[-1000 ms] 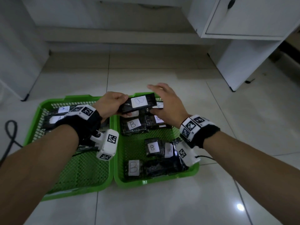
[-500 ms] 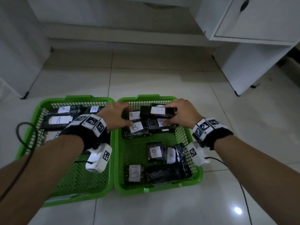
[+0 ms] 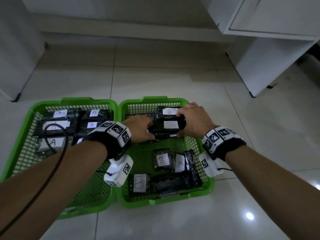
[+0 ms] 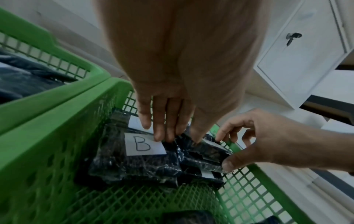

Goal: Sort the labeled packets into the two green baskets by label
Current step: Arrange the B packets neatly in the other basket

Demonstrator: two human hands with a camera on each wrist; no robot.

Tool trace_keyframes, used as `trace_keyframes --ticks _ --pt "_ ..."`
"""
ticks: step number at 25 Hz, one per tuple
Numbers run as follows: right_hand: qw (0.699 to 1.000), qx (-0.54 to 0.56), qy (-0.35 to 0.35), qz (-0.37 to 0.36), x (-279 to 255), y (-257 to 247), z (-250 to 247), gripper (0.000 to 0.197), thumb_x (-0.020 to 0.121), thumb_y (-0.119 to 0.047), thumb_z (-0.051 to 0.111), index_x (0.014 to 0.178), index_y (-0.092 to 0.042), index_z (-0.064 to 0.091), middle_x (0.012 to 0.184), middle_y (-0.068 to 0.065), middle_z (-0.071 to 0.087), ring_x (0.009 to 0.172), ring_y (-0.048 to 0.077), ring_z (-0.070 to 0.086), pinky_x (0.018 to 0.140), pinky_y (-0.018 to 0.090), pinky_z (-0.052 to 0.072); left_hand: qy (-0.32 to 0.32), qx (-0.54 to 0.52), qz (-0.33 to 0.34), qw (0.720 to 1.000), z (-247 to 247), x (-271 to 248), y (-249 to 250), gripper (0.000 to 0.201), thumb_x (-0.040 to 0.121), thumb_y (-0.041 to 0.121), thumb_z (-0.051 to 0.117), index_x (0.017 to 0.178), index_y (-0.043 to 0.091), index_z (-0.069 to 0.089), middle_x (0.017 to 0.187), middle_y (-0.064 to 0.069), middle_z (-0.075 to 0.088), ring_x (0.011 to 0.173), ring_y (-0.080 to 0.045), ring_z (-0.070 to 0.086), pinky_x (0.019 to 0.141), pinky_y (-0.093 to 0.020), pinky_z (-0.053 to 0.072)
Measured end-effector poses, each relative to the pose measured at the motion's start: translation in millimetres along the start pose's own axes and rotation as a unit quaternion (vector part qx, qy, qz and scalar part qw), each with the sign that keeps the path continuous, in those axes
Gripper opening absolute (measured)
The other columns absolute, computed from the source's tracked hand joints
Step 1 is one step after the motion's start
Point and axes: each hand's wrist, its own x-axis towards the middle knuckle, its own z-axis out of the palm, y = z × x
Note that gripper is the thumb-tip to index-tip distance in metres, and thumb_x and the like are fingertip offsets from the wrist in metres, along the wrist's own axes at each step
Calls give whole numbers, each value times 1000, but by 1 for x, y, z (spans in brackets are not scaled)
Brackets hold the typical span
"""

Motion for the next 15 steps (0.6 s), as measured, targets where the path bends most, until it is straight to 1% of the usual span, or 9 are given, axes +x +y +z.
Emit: trace_keyframes --ticks 2,4,6,7,9,11,13,14,15 --pt "999 32 2 9 0 3 -1 56 63 -48 91 107 -25 66 107 -2 57 107 19 48 84 35 45 27 -41 -6 999 1 5 5 38 91 34 63 122 13 66 116 -4 67 106 -21 63 91 -30 50" --pt "999 39 3 20 0 5 3 50 64 -44 91 101 -22 66 104 -1 58 104 18 48 80 35 47 31 -61 -4 998 1 7 6 31 92 27 60 119 15 68 111 -4 70 98 -20 65 83 -26 49" --pt "999 35 7 24 -3 4 6 47 65 -42 90 98 -20 65 102 0 58 98 17 45 76 32 43 21 -73 -4 997 1 7 5 29 93 22 58 120 16 68 104 -3 69 90 -19 63 75 -24 44" --pt "999 36 14 22 -5 4 7 46 66 -40 89 98 -19 64 102 0 58 97 16 44 75 31 40 18 -74 -5 997 1 7 5 30 93 21 58 121 17 67 103 -3 68 88 -19 61 73 -24 43" --pt "999 39 31 5 -10 2 6 46 69 -36 88 102 -17 63 104 1 58 98 17 46 75 29 37 23 -61 -10 998 3 7 6 30 92 23 59 121 17 66 107 -3 67 92 -19 61 75 -25 44" --pt "998 52 31 -16 -18 -6 7 38 74 -30 84 102 -16 63 105 1 59 96 17 50 75 27 35 63 -39 -5 997 6 4 6 28 90 24 62 117 15 65 109 -2 66 97 -21 62 77 -26 45" --pt "997 65 -7 -40 -25 -17 8 25 77 -22 81 97 -15 68 100 3 66 91 20 60 72 26 41 109 -33 20 993 10 -1 9 18 87 23 64 104 15 65 99 1 65 92 -20 63 74 -26 45" --pt "996 59 -42 -44 -30 -23 8 21 76 -21 80 92 -13 71 95 4 69 88 22 64 71 27 47 112 -30 39 993 12 -4 13 13 86 22 63 97 16 66 94 2 66 89 -19 63 74 -27 47" --pt "995 40 -77 -45 -34 -27 6 19 75 -23 81 87 -12 71 90 5 70 85 24 67 71 30 53 97 -23 61 993 13 -6 18 10 86 20 62 93 16 67 91 3 66 88 -18 64 75 -29 49"
